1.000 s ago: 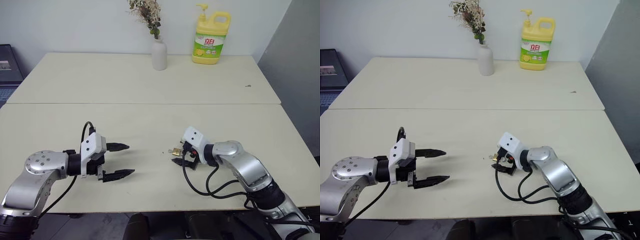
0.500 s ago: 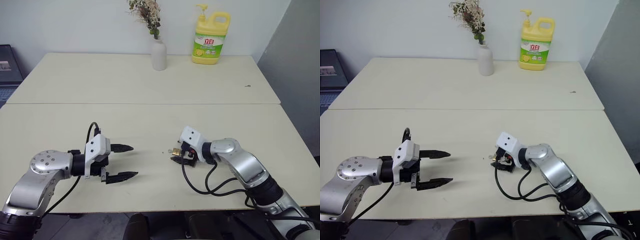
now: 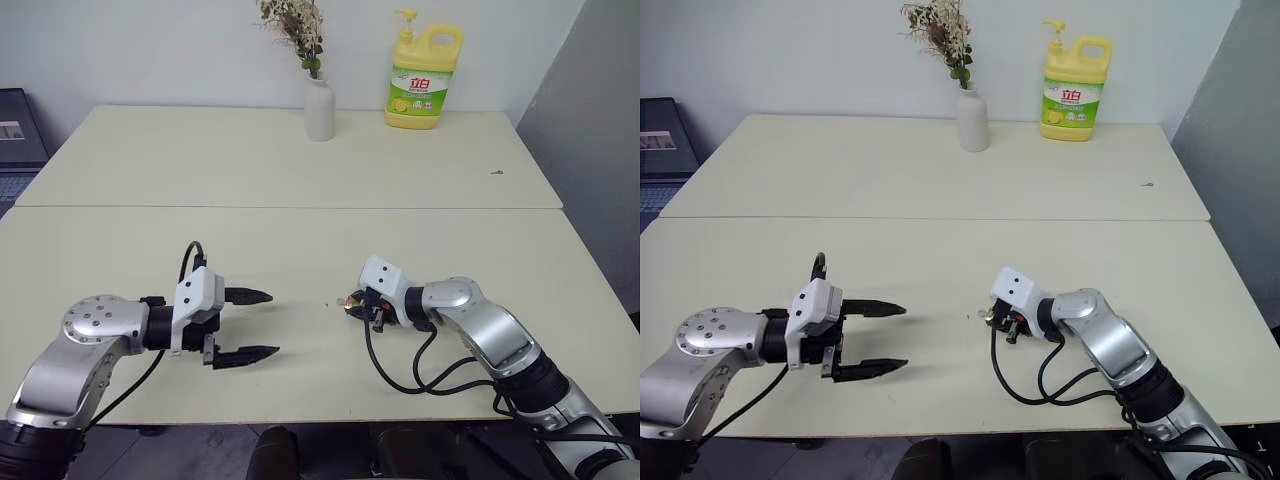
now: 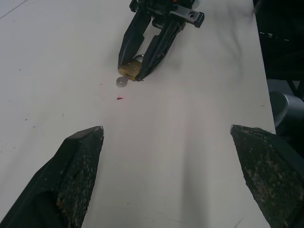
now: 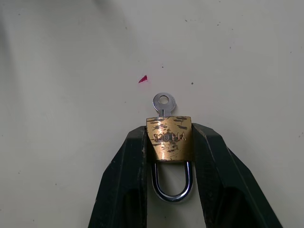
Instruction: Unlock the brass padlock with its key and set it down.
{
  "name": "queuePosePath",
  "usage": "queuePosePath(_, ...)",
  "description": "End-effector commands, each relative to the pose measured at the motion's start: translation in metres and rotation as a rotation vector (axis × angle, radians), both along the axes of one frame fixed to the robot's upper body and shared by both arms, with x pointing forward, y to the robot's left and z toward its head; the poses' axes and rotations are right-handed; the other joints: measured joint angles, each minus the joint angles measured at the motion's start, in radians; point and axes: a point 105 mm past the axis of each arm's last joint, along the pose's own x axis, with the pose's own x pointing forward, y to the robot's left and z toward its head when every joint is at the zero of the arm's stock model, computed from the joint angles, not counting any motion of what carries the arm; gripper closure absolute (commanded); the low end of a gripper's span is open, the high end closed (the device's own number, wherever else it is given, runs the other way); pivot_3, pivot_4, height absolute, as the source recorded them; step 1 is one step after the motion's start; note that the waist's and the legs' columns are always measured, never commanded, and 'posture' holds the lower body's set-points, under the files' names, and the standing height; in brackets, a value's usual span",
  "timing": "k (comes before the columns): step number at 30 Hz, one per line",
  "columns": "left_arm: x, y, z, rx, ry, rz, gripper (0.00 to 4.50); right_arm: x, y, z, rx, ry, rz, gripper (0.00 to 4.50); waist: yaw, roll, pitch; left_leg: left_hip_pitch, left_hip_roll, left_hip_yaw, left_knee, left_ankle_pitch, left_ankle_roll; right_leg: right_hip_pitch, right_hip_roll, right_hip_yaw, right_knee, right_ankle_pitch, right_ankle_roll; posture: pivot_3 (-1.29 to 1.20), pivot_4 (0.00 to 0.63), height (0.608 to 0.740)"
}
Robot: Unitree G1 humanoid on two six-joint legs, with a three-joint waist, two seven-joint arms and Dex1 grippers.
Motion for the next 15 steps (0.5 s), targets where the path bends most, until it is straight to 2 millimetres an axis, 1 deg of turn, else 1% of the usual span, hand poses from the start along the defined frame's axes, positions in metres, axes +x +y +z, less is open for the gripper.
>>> queuePosePath(1, -0.002, -0.005, 0.007, 0.006, -0.032, -0.047, 0.0, 0.002, -0.004, 0.011, -0.031, -0.101, 0.038, 3.56, 0.001, 0.0, 0.0, 0.0, 0.0, 0.0, 0.0, 0.0, 0.0, 0.0, 0.0, 0.0, 0.0, 0.0, 0.0, 0.0, 0.15, 0.74)
queuePosePath(3, -0.001, -0.007, 0.009, -0.006, -0.027, -0.047, 0.0, 0.002, -0.004, 0.017, -0.05, -0.167, 0.074, 3.56, 0.002, 0.0, 0.0, 0.0, 0.0, 0.0, 0.0, 0.0, 0.0, 0.0, 0.0, 0.0, 0.0, 0.0, 0.0, 0.0, 0.15, 0.74)
queuePosePath(9, 0.008, -0.014, 0.02, -0.054, -0.019, -0.035, 0.0, 0.001, -0.009, 0.047, -0.161, -0.505, 0.193, 3.56, 0.002, 0.0, 0.0, 0.0, 0.0, 0.0, 0.0, 0.0, 0.0, 0.0, 0.0, 0.0, 0.0, 0.0, 0.0, 0.0, 0.15, 0.74)
queuePosePath(11, 0.011, -0.017, 0.025, -0.078, -0.024, -0.031, 0.0, 0.002, -0.012, 0.056, -0.189, -0.601, 0.201, 3.56, 0.002, 0.0, 0.0, 0.0, 0.0, 0.0, 0.0, 0.0, 0.0, 0.0, 0.0, 0.0, 0.0, 0.0, 0.0, 0.0, 0.15, 0.74)
queuePosePath(15, 0.016, -0.026, 0.038, -0.117, -0.008, -0.038, 0.0, 0.003, -0.023, 0.076, -0.26, -0.883, 0.201, 3.56, 0.002, 0.0, 0.0, 0.0, 0.0, 0.0, 0.0, 0.0, 0.0, 0.0, 0.0, 0.0, 0.0, 0.0, 0.0, 0.0, 0.15, 0.74)
